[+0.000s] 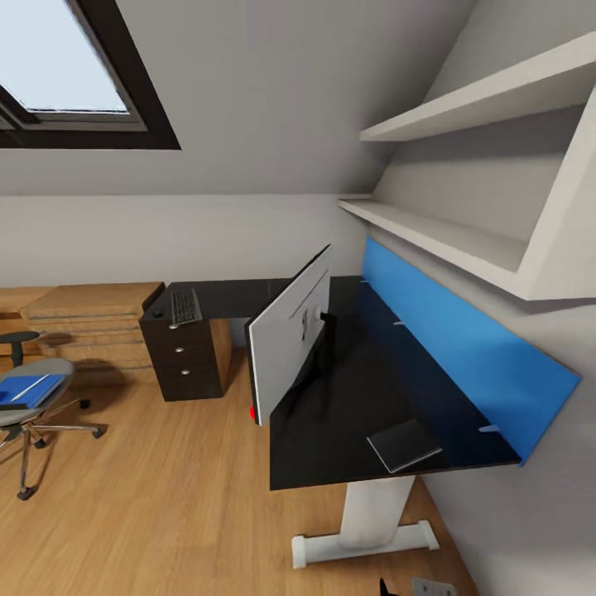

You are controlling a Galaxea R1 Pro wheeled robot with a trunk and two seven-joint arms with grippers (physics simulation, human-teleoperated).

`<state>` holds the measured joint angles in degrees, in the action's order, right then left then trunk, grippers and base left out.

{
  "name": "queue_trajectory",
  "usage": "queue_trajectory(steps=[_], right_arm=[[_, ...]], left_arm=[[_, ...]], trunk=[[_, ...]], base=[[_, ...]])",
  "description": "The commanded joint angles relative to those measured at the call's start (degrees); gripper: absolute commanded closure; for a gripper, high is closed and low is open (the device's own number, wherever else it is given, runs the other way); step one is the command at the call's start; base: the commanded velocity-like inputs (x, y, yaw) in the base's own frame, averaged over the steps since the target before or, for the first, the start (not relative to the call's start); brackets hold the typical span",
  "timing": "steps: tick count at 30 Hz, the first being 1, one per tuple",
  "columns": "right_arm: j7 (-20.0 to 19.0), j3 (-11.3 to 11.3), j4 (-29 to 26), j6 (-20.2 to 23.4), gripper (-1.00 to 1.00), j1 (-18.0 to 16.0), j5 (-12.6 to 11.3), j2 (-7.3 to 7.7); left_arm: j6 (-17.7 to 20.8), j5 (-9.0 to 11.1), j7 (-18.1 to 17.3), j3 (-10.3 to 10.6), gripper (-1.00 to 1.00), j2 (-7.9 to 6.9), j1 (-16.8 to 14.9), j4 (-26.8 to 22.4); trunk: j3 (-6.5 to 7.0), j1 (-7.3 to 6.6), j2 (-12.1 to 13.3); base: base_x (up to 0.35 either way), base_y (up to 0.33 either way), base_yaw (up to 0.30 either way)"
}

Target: In the bedroom, organize the workspace by keeping the computer under the desk, ensuring the monitor is on the desk, placing the keyboard on the desk next to the monitor, placing the mouse on the desk next to the keyboard, moving the folder from the swivel chair onto the desk next to the mouse, stacking the notebook on top of the folder with the pen on top of the notebook, and positioning the swivel chair next to the desk.

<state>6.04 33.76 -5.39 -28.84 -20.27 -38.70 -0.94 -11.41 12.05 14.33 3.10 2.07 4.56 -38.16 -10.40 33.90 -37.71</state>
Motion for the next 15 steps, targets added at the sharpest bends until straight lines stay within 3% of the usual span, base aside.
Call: queue_trajectory(steps=[1, 10, 15], right_arm=[[0.5, 0.6, 0.0, -0.2, -1.0, 0.0, 0.1, -0.02], [0.6, 0.5, 0.0, -0.6, -1.0, 0.0, 0.2, 0.01], [0.7, 0.4, 0.0, -3.6, -1.0, 0.0, 0.2, 0.03]], left_arm=[[-0.2, 0.6, 0.4, 0.3, -1.0, -0.05, 0.0, -0.7], [-0.1, 0.6, 0.3, 0.2, -1.0, -0.13, 0.0, -4.3], [0.0, 0.6, 0.3, 0.1, -1.0, -0.19, 0.0, -4.4]], trunk=[[0.11, -0.21, 0.3], [1.73, -2.18, 4.0], [2.62, -3.28, 6.0]], base=[[0.0, -0.005, 0.0], [0.0, -0.001, 0.0], [0.0, 0.0, 0.0]])
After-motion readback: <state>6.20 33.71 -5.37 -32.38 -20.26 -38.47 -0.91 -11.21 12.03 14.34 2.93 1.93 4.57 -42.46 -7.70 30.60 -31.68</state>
